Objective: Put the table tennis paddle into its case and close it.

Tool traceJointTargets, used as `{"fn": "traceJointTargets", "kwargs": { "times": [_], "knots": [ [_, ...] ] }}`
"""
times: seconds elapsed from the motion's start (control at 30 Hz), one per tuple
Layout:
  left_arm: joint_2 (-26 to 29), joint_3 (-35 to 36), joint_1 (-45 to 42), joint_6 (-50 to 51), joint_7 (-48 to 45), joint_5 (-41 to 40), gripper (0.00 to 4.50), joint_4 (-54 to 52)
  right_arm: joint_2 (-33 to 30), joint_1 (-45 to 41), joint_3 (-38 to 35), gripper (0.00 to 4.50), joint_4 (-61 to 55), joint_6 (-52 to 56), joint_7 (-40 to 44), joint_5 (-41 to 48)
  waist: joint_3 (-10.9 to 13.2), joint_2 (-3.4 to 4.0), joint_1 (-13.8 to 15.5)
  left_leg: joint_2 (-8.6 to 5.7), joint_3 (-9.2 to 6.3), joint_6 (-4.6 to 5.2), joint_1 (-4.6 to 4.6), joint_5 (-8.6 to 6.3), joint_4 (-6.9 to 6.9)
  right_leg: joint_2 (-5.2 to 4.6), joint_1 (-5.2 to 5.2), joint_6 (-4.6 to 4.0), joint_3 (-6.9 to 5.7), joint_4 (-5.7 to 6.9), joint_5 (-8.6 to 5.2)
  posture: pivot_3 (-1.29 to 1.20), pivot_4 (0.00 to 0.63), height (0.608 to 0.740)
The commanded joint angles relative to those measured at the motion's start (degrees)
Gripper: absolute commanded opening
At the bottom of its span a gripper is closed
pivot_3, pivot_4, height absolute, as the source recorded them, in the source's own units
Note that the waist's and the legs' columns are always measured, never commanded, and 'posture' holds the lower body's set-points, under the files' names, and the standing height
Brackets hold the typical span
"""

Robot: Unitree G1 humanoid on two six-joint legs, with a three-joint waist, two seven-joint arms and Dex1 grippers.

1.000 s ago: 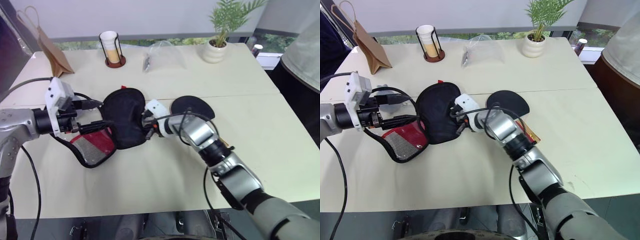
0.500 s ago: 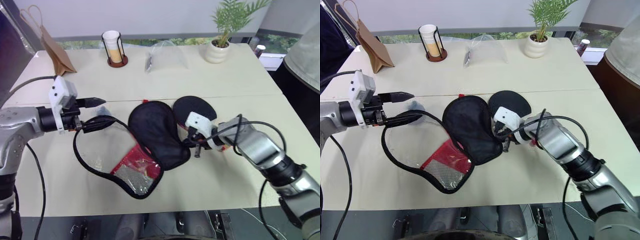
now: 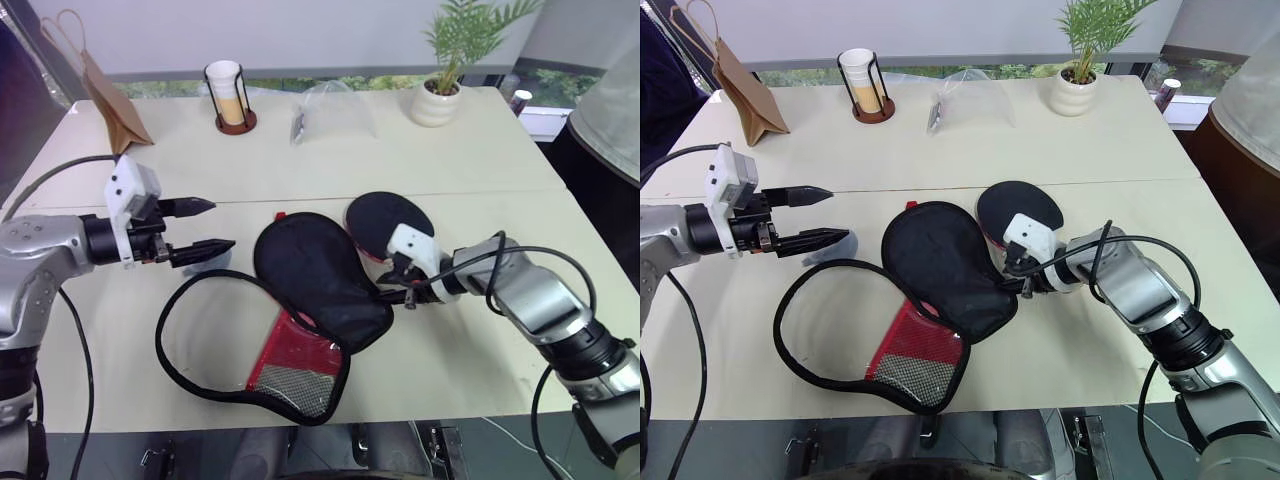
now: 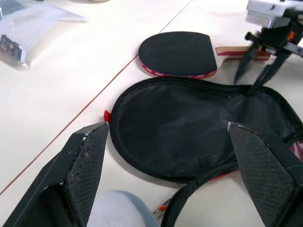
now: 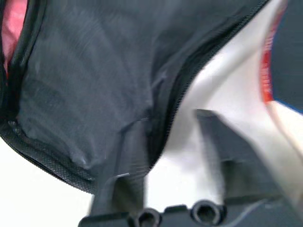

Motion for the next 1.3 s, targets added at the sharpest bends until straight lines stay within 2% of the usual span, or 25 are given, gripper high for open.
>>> {"fn": "traceJointTargets", "kwargs": {
  "times": [0.03,0.17,0.3,0.6,0.7,0.87,1.03,1.2,1.3],
  "knots": [
    [-0.12,0.28,-0.71,-0.58,-0.08,-0.25,4.18,-1.28,-1.76,-4.75,-8.61,3.99,-0.47,3.83,-1.81,2.12,0.01,0.01,0.01,0.0,0.01,0.0,-0.01,0.0,0.0,0.0,-0.01,0.0,0.0,0.0,0.0,0.0,0.15,0.74],
    [-0.51,-0.16,-0.86,-0.59,0.0,-0.12,4.18,-1.33,-4.5,-3.79,-11.24,3.99,-0.63,7.06,-3.36,2.28,0.0,-0.05,0.35,0.0,0.0,0.0,-0.01,0.0,0.0,0.0,0.01,0.0,-0.02,-0.01,0.0,0.0,0.15,0.74],
    [-0.86,-0.9,-1.69,-0.83,-0.17,0.14,4.18,-0.75,-5.64,-0.45,-10.68,3.99,-0.73,8.91,-5.37,1.7,0.0,-0.07,0.2,0.0,0.01,0.03,-0.04,-0.02,-0.01,-0.04,0.01,0.0,-0.01,-0.04,0.0,0.0,0.15,0.74],
    [-1.73,-2.49,-3.54,-1.52,-0.94,1.08,4.18,0.71,-2.56,6.07,-8.56,3.99,1.03,10.25,-12.26,0.08,-0.01,-0.09,-0.2,0.02,0.03,0.03,-0.06,-0.01,0.01,-0.01,-0.04,0.0,0.0,-0.01,0.0,0.0,0.15,0.74],
    [-1.86,-2.74,-3.87,-1.57,-1.07,1.27,4.18,0.89,-1.16,6.32,-9.44,3.19,2.34,10.61,-14.13,0.28,-0.04,-0.14,-0.16,0.07,0.03,0.03,-0.03,-0.01,0.03,0.03,0.0,-0.01,-0.01,-0.01,0.0,0.0,0.15,0.74],
    [-1.99,-3.11,-4.2,-1.7,-1.18,1.49,4.18,1.21,0.61,4.79,-11.97,0.95,4.06,12.15,-16.19,0.94,-0.05,-0.16,0.02,0.06,0.03,0.03,-0.02,-0.01,0.17,0.03,0.08,-0.01,-0.01,-0.01,0.01,0.0,0.15,0.74],
    [-2.21,-3.44,-4.48,-1.86,-1.25,1.68,4.18,1.65,0.45,1.57,-14.56,0.84,4.13,13.41,-17.13,1.64,-0.03,-0.14,0.03,0.04,0.03,0.03,-0.03,-0.01,0.19,0.02,0.09,-0.01,-0.01,-0.01,0.01,0.0,0.15,0.74],
    [-2.56,-4.04,-4.96,-2.2,-1.38,1.9,4.18,2.29,0.5,-4.44,-18.92,0.84,1.04,20.44,-17.07,5.72,0.01,-0.08,-0.1,0.03,0.04,0.03,-0.2,-0.01,0.17,0.03,-0.11,0.0,-0.01,0.01,0.01,0.0,0.15,0.74],
    [-2.87,-4.6,-6.13,-2.98,-1.94,2.55,4.18,4.06,1.51,-6.58,-19.2,0.84,-7.01,27.96,-16.56,10.05,0.01,-0.08,-0.07,0.05,0.03,0.05,-0.2,-0.02,0.12,0.06,-0.12,-0.01,-0.02,0.02,0.01,0.0,0.15,0.74]
  ]
}}
